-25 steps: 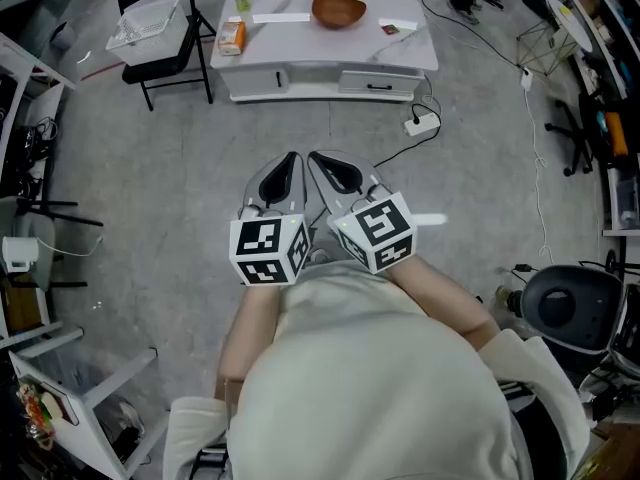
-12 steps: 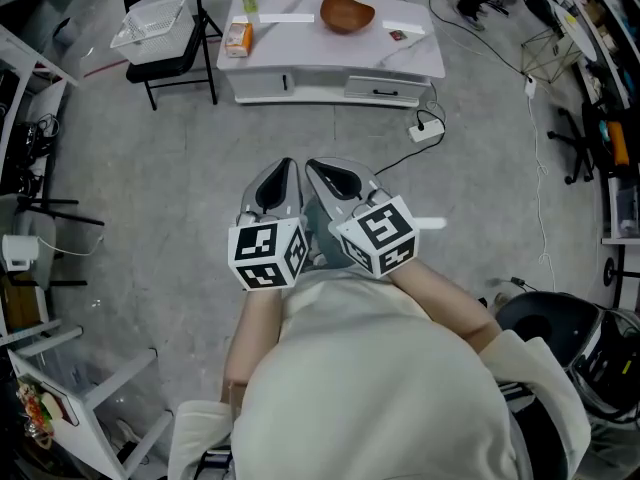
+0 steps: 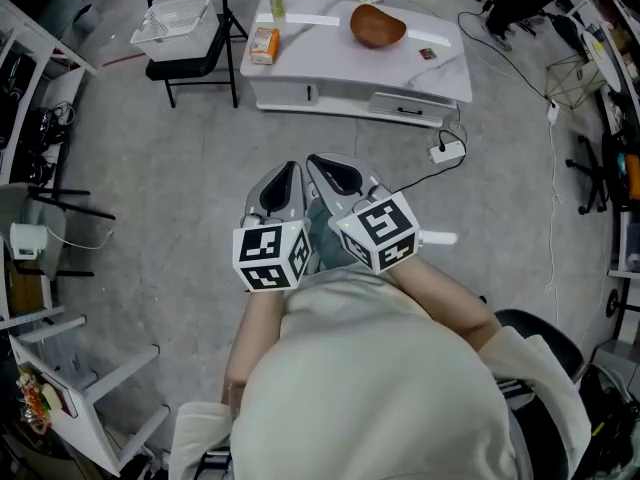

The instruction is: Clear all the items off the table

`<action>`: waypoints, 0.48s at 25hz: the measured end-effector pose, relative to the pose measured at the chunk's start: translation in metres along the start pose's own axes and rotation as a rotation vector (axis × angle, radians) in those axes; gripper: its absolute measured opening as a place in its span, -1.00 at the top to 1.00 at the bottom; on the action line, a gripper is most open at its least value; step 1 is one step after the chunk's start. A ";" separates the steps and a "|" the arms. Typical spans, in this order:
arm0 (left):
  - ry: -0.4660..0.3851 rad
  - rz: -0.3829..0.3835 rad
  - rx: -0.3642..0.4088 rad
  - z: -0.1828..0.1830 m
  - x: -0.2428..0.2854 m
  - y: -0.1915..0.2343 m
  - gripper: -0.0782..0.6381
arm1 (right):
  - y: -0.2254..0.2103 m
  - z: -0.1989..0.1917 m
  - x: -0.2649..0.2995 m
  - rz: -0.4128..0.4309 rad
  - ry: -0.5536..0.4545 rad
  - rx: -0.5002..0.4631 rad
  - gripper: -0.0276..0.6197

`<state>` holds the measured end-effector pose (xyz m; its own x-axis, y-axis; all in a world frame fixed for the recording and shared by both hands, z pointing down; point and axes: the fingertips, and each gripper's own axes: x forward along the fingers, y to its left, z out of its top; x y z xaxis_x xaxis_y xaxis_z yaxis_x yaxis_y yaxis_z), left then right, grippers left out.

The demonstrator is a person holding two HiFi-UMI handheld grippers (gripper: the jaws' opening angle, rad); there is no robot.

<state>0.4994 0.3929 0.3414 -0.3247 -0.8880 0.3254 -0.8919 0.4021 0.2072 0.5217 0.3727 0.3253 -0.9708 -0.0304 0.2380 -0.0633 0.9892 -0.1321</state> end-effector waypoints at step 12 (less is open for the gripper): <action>-0.021 0.058 -0.021 0.062 0.090 0.064 0.76 | -0.058 0.050 0.108 0.062 0.007 -0.031 0.92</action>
<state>0.3934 0.3250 0.3263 -0.3823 -0.8674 0.3185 -0.8645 0.4575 0.2084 0.4094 0.3050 0.3105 -0.9709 0.0322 0.2374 0.0044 0.9931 -0.1169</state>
